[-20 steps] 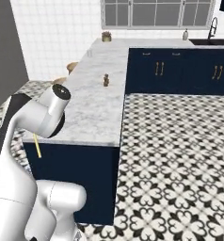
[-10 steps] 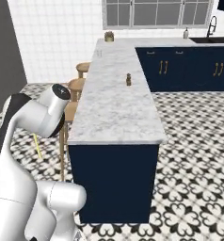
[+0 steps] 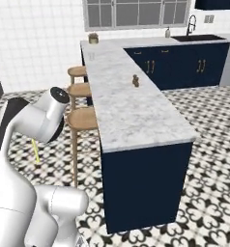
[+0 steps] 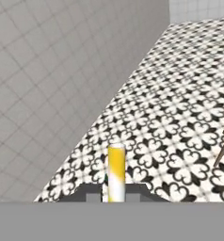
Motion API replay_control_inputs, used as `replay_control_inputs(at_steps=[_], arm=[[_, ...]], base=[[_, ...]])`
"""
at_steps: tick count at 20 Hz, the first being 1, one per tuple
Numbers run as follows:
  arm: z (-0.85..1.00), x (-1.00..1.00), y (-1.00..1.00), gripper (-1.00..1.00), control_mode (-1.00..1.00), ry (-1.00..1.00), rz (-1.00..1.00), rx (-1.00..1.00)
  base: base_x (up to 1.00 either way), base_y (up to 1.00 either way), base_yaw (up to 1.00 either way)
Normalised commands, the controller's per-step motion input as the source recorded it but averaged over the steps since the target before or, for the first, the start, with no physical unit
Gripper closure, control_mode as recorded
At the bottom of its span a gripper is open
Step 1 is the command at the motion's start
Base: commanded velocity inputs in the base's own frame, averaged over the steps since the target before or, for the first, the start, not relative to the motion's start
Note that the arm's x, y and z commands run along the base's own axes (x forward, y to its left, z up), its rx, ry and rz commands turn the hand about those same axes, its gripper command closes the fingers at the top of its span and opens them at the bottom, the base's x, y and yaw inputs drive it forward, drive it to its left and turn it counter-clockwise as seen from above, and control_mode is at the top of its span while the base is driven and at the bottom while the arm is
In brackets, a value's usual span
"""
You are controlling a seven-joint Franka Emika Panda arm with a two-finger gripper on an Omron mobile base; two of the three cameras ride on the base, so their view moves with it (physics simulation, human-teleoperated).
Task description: Take a straw from the drawer in front and place it inside the glass cup on the dining counter.
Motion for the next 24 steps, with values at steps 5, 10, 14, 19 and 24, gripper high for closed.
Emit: replay_control_inputs(at_steps=[5,10,14,19,24], arm=[[0.0,0.0,0.0,1.0,1.0,0.0,0.0,0.0],[0.0,0.0,0.0,1.0,1.0,0.0,0.0,0.0],[0.0,0.0,0.0,1.0,1.0,0.0,0.0,0.0],[0.0,0.0,0.0,1.0,1.0,0.0,0.0,0.0],[0.0,0.0,0.0,1.0,1.0,0.0,0.0,0.0]], base=[[0.33,1.0,-0.43],[0.25,1.0,-0.42],[0.17,1.0,-0.41],[0.14,1.0,-0.39],[0.15,1.0,-0.39]])
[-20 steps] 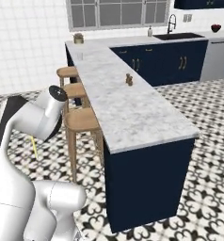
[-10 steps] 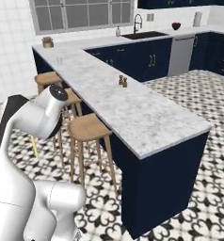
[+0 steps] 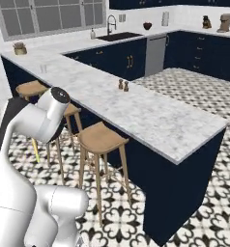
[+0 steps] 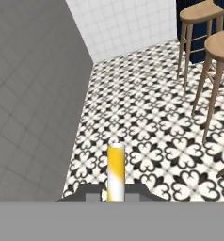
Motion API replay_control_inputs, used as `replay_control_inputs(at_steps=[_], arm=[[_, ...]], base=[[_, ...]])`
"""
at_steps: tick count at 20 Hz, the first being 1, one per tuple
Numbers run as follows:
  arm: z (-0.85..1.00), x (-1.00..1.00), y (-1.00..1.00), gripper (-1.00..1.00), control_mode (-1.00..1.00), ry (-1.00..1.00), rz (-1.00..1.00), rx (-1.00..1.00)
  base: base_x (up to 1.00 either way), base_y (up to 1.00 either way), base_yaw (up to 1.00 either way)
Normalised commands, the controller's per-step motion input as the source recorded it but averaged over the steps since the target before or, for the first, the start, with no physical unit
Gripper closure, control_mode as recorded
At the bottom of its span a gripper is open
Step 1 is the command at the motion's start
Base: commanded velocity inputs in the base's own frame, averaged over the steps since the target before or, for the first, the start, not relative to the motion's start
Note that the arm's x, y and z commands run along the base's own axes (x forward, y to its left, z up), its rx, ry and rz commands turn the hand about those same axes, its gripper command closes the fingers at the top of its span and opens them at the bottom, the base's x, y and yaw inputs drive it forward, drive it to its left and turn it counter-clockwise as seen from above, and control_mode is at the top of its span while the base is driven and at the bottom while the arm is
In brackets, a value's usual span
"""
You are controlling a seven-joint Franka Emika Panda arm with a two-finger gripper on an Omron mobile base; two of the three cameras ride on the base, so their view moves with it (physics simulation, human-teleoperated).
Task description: Take a straw from the drawer in front and place it inside the glass cup on the dining counter.
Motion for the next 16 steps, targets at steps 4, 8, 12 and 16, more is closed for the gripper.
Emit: replay_control_inputs(at_steps=[4,8,12,16], arm=[[0.0,0.0,0.0,1.0,1.0,0.0,0.0,0.0],[0.0,0.0,0.0,1.0,1.0,0.0,0.0,0.0],[0.0,0.0,0.0,1.0,1.0,0.0,0.0,0.0],[0.0,0.0,0.0,1.0,1.0,0.0,0.0,0.0]], base=[[0.15,1.0,-0.39],[0.13,1.0,-0.38],[0.08,1.0,-0.36],[0.06,1.0,-0.35]])
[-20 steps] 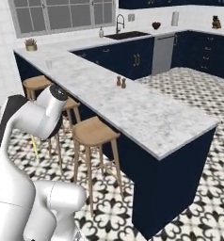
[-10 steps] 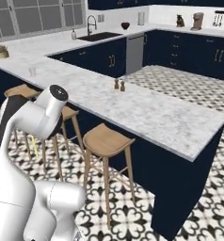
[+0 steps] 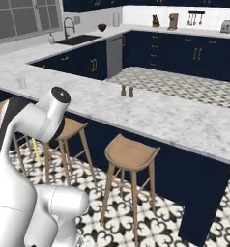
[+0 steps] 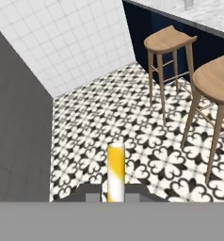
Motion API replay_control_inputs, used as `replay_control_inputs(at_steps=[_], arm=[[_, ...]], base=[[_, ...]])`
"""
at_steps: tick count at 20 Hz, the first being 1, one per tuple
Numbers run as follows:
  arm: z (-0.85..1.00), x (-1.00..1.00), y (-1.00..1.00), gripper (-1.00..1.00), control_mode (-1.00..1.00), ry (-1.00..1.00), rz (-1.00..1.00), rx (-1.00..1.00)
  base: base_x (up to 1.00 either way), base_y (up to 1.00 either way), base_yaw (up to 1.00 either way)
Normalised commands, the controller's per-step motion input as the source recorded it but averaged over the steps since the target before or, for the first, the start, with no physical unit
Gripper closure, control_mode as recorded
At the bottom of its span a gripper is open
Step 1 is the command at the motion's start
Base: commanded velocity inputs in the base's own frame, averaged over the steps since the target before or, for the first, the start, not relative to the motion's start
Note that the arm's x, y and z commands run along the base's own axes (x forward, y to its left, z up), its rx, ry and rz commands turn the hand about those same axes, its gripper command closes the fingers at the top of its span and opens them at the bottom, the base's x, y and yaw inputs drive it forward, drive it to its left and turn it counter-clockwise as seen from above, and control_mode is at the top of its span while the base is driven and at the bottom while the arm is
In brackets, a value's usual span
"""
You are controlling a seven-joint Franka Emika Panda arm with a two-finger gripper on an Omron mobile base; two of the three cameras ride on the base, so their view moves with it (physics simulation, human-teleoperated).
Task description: Take a straw from the drawer in front and place it inside the glass cup on the dining counter.
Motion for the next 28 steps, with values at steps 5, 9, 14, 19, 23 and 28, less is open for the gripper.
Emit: replay_control_inputs(at_steps=[5,9,14,19,23,28], arm=[[0.0,0.0,0.0,1.0,1.0,0.0,0.0,0.0],[0.0,0.0,0.0,1.0,1.0,0.0,0.0,0.0],[0.0,0.0,0.0,1.0,1.0,0.0,0.0,0.0],[0.0,0.0,0.0,1.0,1.0,0.0,0.0,0.0],[0.0,0.0,0.0,1.0,1.0,0.0,0.0,0.0],[0.0,0.0,0.0,1.0,1.0,0.0,0.0,0.0]], base=[[0.05,1.0,-0.34],[0.04,1.0,-0.33],[0.03,1.0,-0.32],[0.02,1.0,-0.31],[0.09,1.0,-0.31],[0.29,1.0,-0.31]])
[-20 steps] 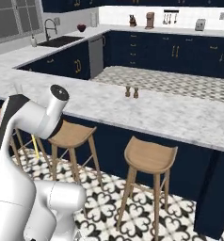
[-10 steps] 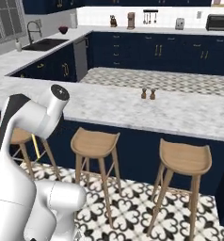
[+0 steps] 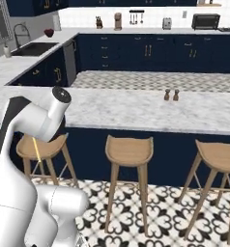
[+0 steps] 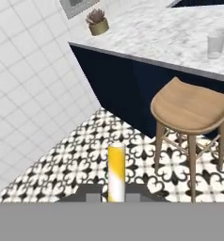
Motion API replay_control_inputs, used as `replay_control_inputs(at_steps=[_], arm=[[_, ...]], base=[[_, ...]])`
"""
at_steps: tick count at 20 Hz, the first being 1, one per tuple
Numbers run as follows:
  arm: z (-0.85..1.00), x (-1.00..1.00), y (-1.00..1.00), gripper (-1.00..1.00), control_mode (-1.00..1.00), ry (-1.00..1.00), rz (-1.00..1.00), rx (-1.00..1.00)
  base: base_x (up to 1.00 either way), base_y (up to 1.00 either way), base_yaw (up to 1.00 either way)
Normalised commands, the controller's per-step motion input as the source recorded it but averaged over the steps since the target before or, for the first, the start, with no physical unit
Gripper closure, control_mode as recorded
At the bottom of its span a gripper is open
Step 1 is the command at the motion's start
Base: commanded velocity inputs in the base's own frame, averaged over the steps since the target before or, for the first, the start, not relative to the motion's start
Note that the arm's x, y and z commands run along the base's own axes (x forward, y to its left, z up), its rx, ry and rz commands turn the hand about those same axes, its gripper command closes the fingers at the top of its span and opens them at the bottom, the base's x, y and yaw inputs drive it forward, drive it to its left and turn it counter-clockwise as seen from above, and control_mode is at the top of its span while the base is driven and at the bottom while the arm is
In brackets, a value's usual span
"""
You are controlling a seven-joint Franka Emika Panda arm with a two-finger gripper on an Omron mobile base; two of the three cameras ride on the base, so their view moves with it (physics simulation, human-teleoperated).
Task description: Take a straw from the drawer in front and place it inside the glass cup on the dining counter.
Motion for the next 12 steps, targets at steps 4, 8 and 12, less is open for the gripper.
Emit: replay_control_inputs(at_steps=[4,8,12], arm=[[0.0,0.0,0.0,1.0,1.0,0.0,0.0,0.0],[0.0,0.0,0.0,1.0,1.0,0.0,0.0,0.0],[0.0,0.0,0.0,1.0,1.0,0.0,0.0,0.0]], base=[[0.48,1.0,-0.32],[0.82,0.98,-0.27],[0.99,0.63,-0.14]])
